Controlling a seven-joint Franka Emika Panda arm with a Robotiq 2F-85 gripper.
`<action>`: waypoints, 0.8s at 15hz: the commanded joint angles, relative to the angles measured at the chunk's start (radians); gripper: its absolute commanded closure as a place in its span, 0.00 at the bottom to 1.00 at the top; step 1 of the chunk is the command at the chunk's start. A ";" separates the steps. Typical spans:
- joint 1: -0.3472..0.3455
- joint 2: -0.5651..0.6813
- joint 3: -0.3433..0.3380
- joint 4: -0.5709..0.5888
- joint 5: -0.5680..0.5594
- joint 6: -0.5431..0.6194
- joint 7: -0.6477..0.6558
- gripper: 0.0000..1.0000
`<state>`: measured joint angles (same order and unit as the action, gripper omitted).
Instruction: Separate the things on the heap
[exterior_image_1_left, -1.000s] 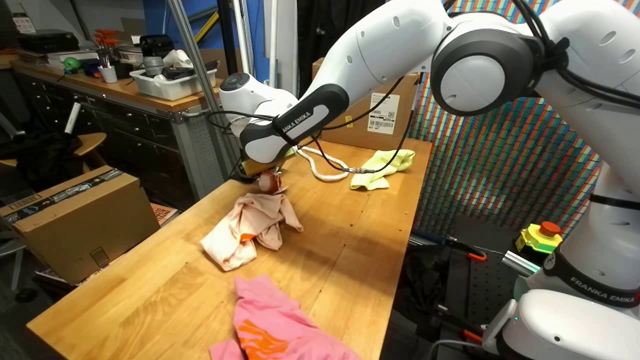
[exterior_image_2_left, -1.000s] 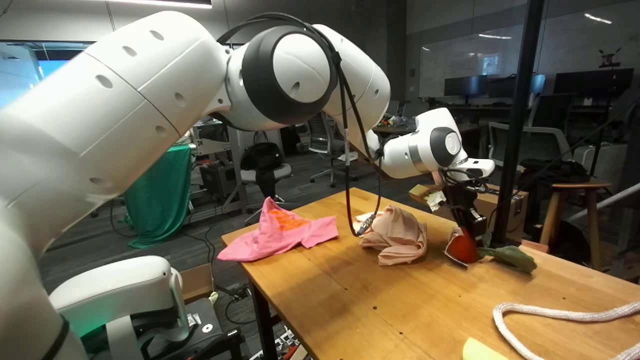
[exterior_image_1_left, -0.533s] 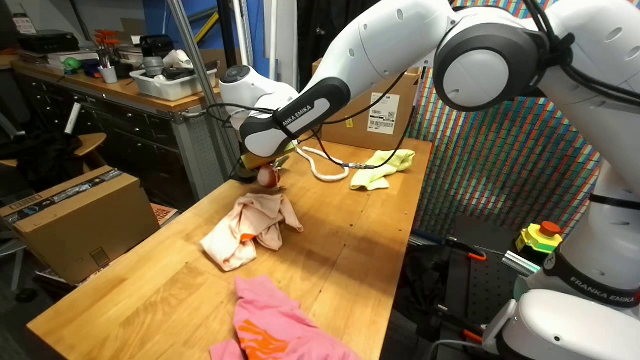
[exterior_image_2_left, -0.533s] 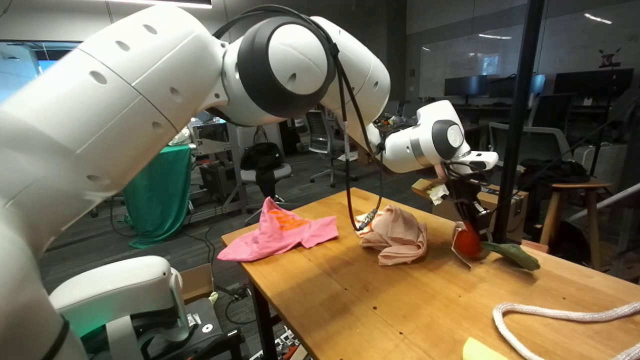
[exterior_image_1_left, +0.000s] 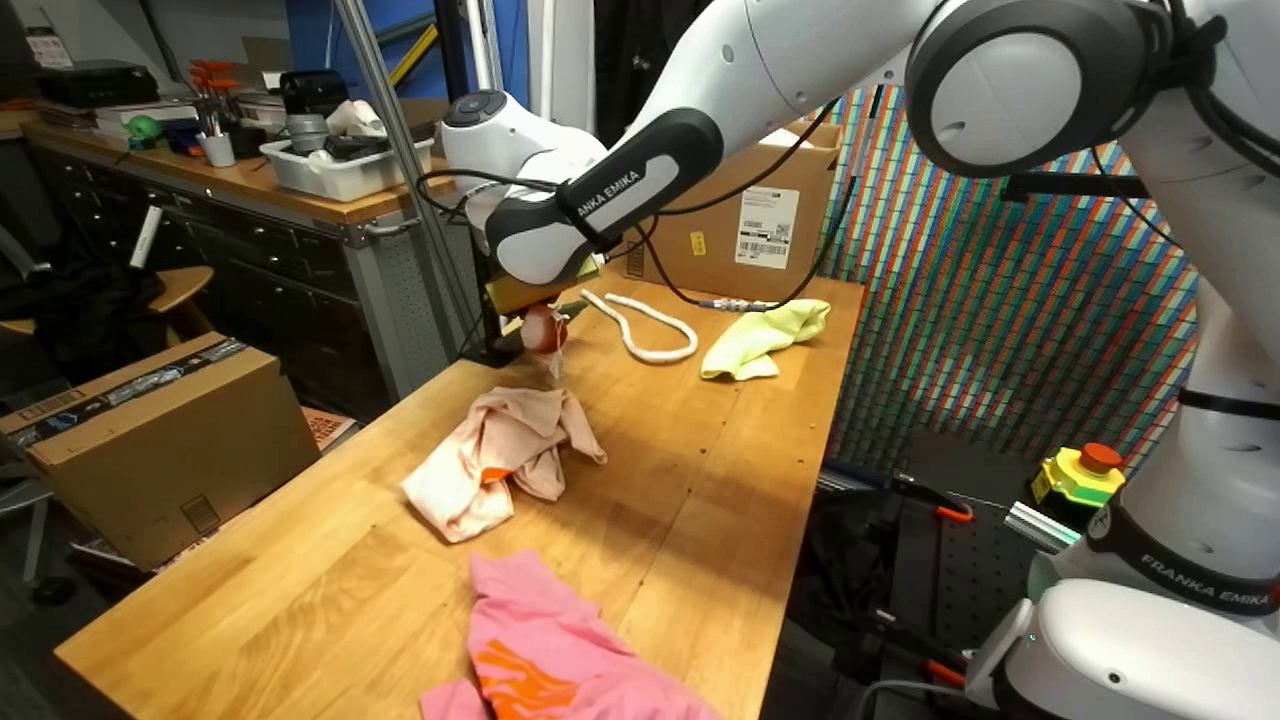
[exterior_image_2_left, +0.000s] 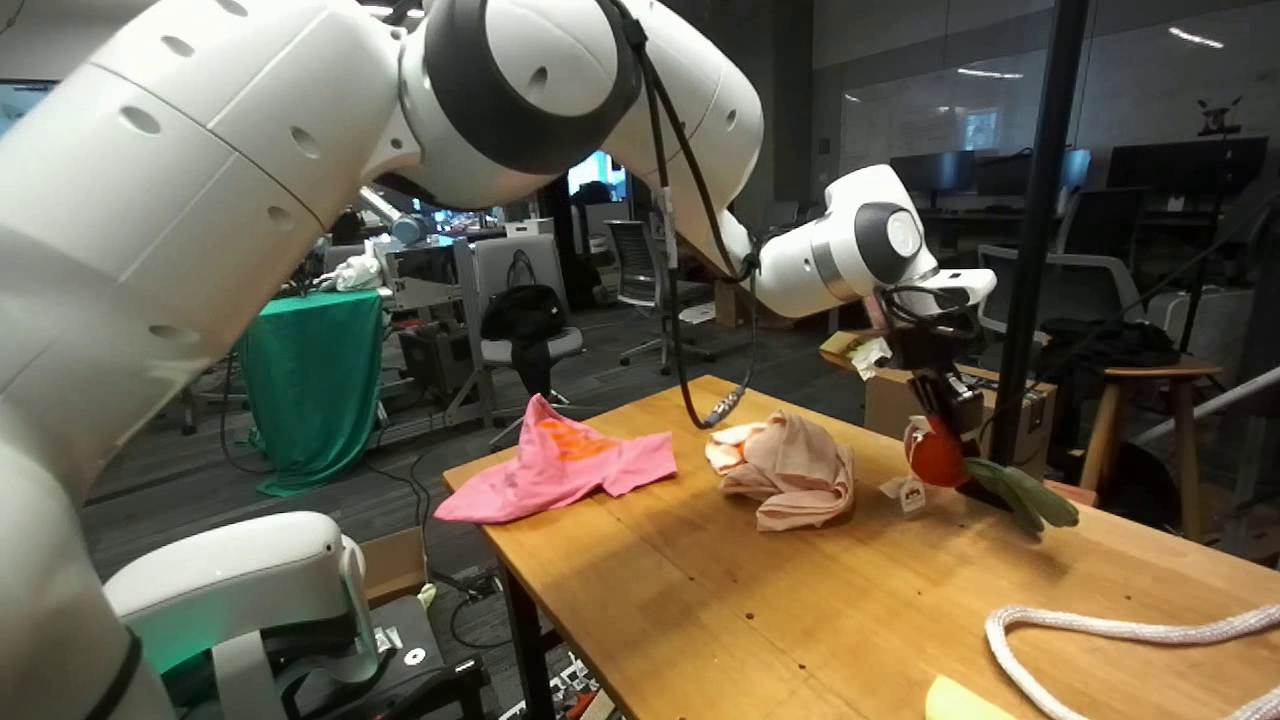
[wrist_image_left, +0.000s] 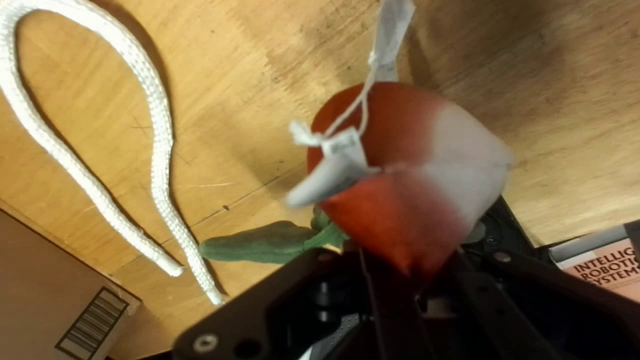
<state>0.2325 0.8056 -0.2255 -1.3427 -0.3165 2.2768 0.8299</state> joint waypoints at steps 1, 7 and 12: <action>0.037 -0.134 -0.018 -0.160 -0.038 0.003 0.047 0.93; 0.046 -0.292 -0.001 -0.360 -0.084 -0.006 0.087 0.93; 0.023 -0.412 0.039 -0.507 -0.085 -0.060 0.073 0.93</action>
<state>0.2684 0.5054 -0.2154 -1.7295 -0.3836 2.2433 0.8919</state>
